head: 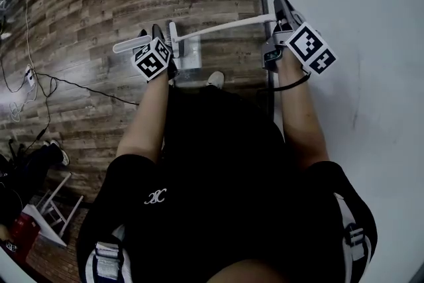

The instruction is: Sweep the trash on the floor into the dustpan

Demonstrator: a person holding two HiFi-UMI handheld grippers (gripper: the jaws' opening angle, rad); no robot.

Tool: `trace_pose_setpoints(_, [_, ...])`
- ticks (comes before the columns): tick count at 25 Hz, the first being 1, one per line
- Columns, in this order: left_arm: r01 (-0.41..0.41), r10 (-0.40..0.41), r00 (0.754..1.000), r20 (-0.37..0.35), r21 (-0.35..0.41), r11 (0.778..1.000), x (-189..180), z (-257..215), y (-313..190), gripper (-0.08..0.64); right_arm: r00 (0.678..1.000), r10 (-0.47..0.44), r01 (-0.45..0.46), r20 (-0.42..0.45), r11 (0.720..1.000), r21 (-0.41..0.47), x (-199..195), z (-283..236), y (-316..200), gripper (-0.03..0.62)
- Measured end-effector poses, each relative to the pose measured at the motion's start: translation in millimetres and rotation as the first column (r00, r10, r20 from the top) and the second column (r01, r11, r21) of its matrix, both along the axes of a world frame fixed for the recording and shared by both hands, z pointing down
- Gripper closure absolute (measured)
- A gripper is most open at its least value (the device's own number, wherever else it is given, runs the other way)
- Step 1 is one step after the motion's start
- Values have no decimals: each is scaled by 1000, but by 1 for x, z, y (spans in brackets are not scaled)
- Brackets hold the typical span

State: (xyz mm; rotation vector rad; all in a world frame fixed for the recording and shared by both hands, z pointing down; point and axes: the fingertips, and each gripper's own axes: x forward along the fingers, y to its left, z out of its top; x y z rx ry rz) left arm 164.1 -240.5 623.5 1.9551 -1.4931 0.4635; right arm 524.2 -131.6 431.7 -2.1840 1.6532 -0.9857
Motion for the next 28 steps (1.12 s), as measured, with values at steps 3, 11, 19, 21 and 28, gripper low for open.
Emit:
trace_pose_setpoints(3, [-10, 10, 1000, -1, -4, 1000, 0, 2, 0, 408, 1000, 20, -20, 5, 999, 29, 8, -11, 7, 528])
trace_pose_setpoints(11, [-33, 34, 998, 45, -22, 999, -13, 1, 1, 426, 991, 31, -22, -129, 997, 69, 15, -49, 26, 526])
trace_pose_setpoints(19, [-79, 76, 994, 72, 41, 996, -23, -23, -15, 469, 928, 25, -6, -372, 999, 52, 10, -53, 40, 535])
trace_pose_setpoints(21, [-125, 119, 990, 70, 87, 988, -16, -49, -26, 481, 906, 21, -2, -423, 999, 47, 6, -59, 36, 538])
trace_pose_setpoints(28, [-321, 317, 947, 57, 250, 913, 16, -153, -41, 504, 830, 14, 21, -558, 998, 55, -23, -85, 37, 543])
